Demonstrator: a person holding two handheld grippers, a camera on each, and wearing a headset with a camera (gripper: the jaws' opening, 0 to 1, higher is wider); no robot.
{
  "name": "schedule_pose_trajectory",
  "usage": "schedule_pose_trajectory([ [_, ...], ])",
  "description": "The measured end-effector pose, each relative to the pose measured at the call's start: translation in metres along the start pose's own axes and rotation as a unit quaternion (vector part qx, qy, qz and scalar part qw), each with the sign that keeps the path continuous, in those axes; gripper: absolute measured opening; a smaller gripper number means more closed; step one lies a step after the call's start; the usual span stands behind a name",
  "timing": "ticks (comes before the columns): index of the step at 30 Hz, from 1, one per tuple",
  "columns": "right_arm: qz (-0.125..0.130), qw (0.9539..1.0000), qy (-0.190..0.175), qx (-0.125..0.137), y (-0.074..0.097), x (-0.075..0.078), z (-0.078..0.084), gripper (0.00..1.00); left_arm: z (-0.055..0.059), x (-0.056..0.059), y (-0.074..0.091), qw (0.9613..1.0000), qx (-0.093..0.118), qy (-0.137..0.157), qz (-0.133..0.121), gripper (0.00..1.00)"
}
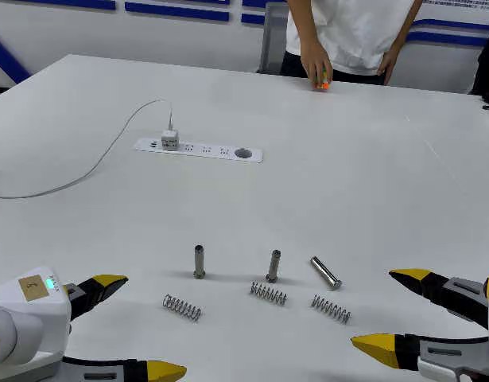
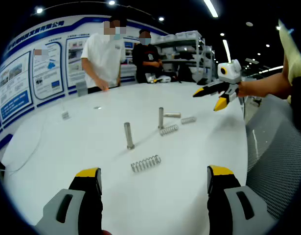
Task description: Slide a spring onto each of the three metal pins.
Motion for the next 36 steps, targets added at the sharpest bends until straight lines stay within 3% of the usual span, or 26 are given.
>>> schedule_pose_trajectory([
  [27, 0.009, 0.9999, -0.008, -0.006, -0.003, 0.009, -0.005, 0.69, -0.002, 0.005, -0.001, 1.0000, 0.001, 0.003, 0.004, 0.90],
  [36, 0.010, 0.9996, -0.009, -0.026, -0.012, 0.016, -0.011, 0.61, -0.004, 0.004, -0.001, 1.0000, 0.004, 0.006, 0.002, 0.90],
])
Point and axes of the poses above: the centre of the closed fingertips' face, and the gripper's own axes: y roughly backward along the fingers, x roughly to its right, z roughly out of its underside, the point moved 1 cm from there along y, roughly backward along the fingers, and after that the axes turned 2 degrees about -y, right-handed, at the moved point
